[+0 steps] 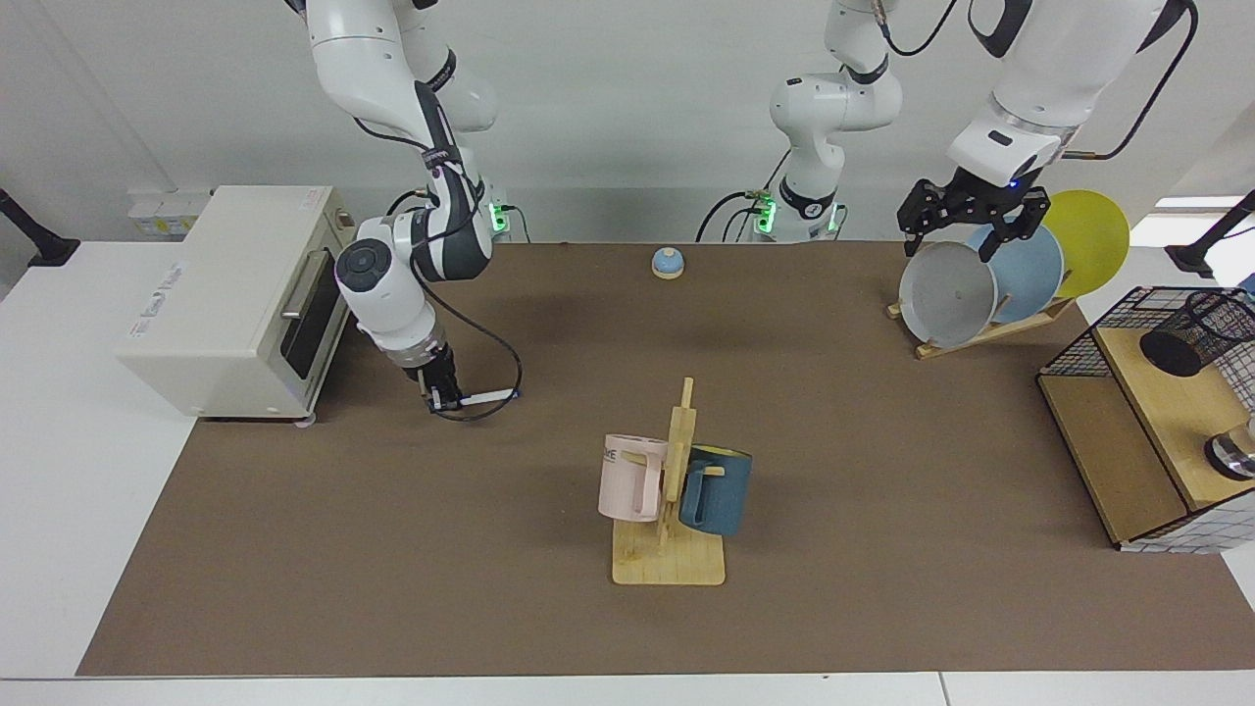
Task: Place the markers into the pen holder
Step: 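Reach the right gripper down and grasp the blue-capped marker, then carry the marker to the middle while the left gripper reaches toward it, then close the left gripper on the marker held by the right gripper, then carry the marker toward the white container while the right gripper withdraws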
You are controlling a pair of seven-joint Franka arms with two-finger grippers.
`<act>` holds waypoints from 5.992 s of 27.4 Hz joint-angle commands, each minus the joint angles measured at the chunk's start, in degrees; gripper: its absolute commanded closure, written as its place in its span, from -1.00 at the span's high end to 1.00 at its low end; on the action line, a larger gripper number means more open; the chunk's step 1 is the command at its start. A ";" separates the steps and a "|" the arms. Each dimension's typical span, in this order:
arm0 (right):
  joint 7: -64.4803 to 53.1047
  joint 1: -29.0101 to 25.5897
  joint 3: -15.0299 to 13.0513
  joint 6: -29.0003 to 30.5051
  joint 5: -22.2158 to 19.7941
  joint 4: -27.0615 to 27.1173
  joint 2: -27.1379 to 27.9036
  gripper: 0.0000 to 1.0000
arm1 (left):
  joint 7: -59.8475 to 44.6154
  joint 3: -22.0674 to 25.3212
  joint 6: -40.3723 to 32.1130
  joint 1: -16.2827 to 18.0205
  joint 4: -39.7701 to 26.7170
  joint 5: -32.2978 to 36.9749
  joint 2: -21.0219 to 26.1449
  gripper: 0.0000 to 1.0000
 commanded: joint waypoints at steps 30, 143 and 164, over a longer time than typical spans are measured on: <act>20.39 15.97 1.56 -25.98 6.60 10.57 -19.29 -1.00 | 2.53 0.20 -1.16 -0.42 0.96 -0.67 0.35 0.99; 2.43 18.71 0.68 -31.78 5.82 26.57 -10.24 0.98 | 36.82 -4.11 14.66 -20.72 -21.01 -5.95 -8.52 -1.00; -70.55 8.60 -0.37 -39.87 -1.91 26.83 -14.81 0.98 | 47.08 0.02 7.98 -5.08 -14.95 19.35 -9.05 -1.00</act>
